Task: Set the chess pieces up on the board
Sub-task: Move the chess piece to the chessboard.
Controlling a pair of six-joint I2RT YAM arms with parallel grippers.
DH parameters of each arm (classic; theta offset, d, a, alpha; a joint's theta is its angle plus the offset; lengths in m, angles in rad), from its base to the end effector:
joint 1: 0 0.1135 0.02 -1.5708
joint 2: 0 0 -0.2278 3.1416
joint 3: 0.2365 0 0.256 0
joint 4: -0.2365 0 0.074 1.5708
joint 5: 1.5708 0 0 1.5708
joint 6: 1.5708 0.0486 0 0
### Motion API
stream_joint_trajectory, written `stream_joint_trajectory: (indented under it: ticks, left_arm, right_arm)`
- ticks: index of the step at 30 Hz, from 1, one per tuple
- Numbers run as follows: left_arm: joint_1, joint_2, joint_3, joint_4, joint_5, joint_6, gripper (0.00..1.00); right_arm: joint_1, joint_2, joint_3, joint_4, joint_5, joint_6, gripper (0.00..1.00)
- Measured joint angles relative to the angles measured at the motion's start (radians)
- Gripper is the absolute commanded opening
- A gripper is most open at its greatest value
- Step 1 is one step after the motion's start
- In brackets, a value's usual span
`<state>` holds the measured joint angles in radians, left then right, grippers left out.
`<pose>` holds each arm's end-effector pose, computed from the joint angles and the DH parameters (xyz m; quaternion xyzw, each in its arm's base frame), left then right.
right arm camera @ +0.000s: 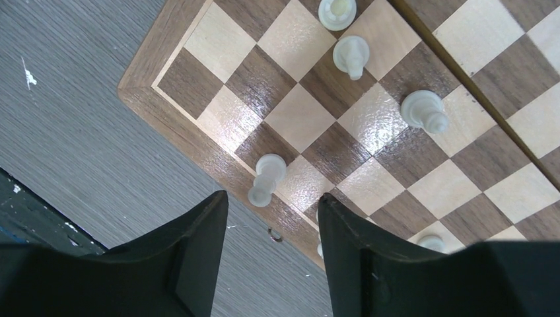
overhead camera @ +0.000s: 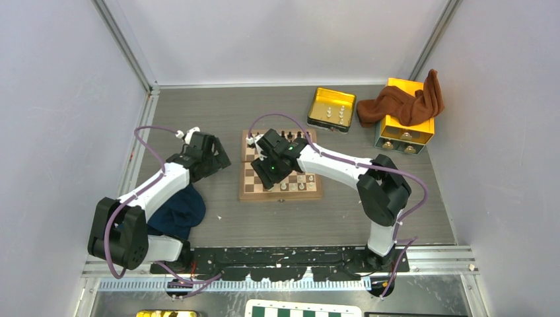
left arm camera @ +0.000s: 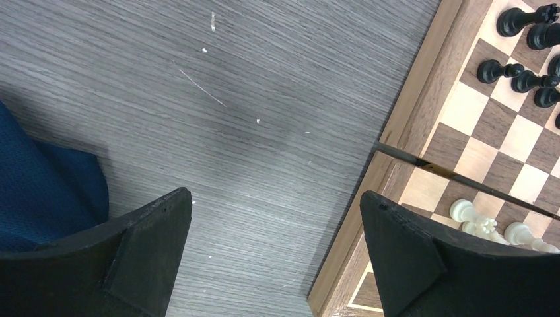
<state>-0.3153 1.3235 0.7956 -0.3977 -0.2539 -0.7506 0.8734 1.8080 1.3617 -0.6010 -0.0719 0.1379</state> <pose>0.2721 -0.0759 0.1641 -0.2423 0.9099 -0.0564 0.3319 0.2447 0.2975 0.1755 -0.3557 0.8974 0.1556 0.2094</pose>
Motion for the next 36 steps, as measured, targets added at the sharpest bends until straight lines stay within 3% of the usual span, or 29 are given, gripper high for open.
stream_joint_trajectory:
  ticks: [27,36]
  left_arm:
    - [0.018,0.003,0.0,0.003,0.015,0.004,1.0]
    - [0.021,0.016,0.0,0.004,0.02,0.004,0.99]
  right_arm:
    - [0.023,0.055,0.055,-0.037,0.015,-0.007,0.06]
    - [0.023,0.055,0.055,-0.052,0.026,-0.008,0.04]
